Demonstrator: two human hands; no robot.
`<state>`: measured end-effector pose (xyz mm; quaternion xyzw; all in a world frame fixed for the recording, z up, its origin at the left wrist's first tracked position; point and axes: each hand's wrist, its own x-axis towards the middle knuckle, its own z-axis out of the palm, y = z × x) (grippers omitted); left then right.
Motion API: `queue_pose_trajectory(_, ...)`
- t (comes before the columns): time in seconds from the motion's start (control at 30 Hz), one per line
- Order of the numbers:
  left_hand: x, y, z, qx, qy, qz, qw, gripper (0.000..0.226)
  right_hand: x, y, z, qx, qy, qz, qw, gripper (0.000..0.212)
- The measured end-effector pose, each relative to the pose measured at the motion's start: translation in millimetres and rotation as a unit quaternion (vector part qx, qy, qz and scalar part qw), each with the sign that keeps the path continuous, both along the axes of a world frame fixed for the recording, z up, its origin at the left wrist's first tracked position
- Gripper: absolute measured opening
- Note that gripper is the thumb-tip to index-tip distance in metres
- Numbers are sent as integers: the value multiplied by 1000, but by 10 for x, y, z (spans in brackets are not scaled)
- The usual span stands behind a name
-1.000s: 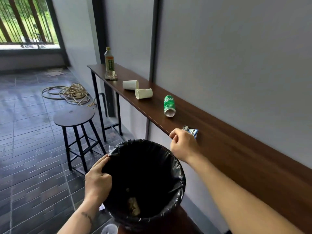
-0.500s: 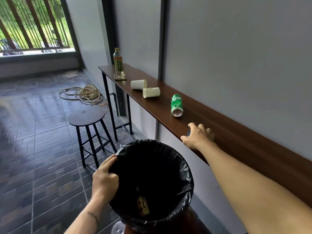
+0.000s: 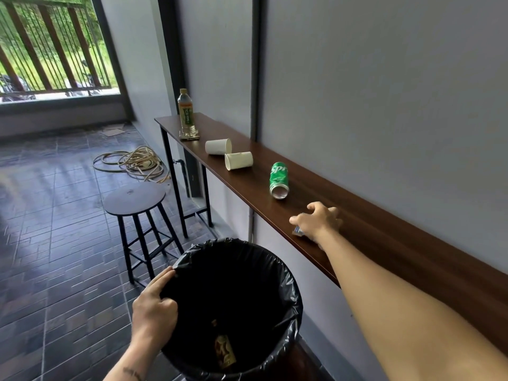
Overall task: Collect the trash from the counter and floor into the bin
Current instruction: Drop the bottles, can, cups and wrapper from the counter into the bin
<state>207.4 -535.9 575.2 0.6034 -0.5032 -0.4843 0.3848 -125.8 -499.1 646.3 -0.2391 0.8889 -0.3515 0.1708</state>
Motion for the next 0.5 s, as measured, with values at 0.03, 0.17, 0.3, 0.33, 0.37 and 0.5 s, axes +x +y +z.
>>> queue_pose_trajectory(0.03,9,1,4,-2,1,1,1000,70,-31,-13,17,-39,-33,-23,998,61)
queue_pose_trajectory(0.17,26,27,4,-5,-18,-11,1000,68,-57,-45,21,-154,-75,-96,981,48)
queue_pose_trajectory(0.3,41,33,-22,-33,-52,-26,998,71,90,-42,-56,-242,-84,-84,963,52)
queue_pose_trajectory(0.33,43,35,-19,-39,-58,-26,997,72,151,-41,-66,-248,-51,-51,966,51)
queue_pose_trajectory(0.37,45,36,-13,-41,-60,-25,997,72,247,-29,-65,-242,-14,-8,970,49)
queue_pose_trajectory(0.5,13,72,69,-17,-26,-23,999,71,794,53,-101,-205,41,202,957,44)
